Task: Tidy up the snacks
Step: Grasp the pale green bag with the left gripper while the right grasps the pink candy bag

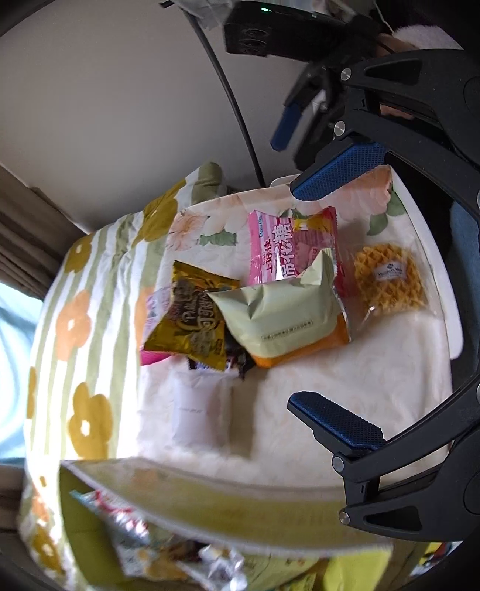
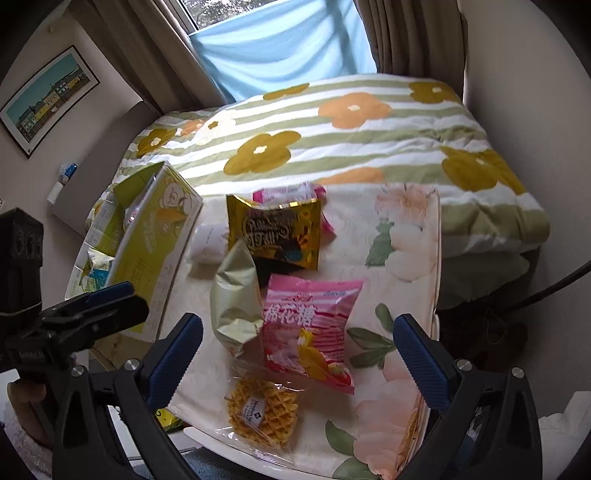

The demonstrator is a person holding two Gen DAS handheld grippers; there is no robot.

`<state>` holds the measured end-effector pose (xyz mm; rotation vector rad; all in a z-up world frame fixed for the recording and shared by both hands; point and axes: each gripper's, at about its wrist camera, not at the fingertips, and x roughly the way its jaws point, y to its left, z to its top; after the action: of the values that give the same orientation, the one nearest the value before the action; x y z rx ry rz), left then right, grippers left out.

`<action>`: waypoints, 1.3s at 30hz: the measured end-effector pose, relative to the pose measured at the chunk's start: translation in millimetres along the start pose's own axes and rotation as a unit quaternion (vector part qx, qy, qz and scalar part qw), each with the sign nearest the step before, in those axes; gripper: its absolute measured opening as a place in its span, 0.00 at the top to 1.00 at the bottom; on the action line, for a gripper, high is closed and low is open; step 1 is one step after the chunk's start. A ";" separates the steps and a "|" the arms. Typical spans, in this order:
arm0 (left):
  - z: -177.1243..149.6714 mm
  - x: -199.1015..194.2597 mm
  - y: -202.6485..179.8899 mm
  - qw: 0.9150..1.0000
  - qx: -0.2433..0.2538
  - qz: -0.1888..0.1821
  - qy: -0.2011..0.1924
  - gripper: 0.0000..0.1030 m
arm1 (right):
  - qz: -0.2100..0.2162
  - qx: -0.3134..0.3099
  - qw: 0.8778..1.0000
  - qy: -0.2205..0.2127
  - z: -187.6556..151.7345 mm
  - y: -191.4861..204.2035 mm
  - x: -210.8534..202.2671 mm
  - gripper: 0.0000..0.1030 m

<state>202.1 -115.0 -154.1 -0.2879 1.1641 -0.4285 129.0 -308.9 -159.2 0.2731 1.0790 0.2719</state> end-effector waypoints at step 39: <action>-1.7 87.2 57.0 0.995 -0.068 -0.037 0.067 0.38 | 0.043 0.022 0.997 0.059 -24.3 -20.9 106.5 0.03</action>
<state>239.2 -105.4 -251.0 -0.4263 1.3191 -0.4400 156.6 -289.3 -265.2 0.3458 1.1922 0.3447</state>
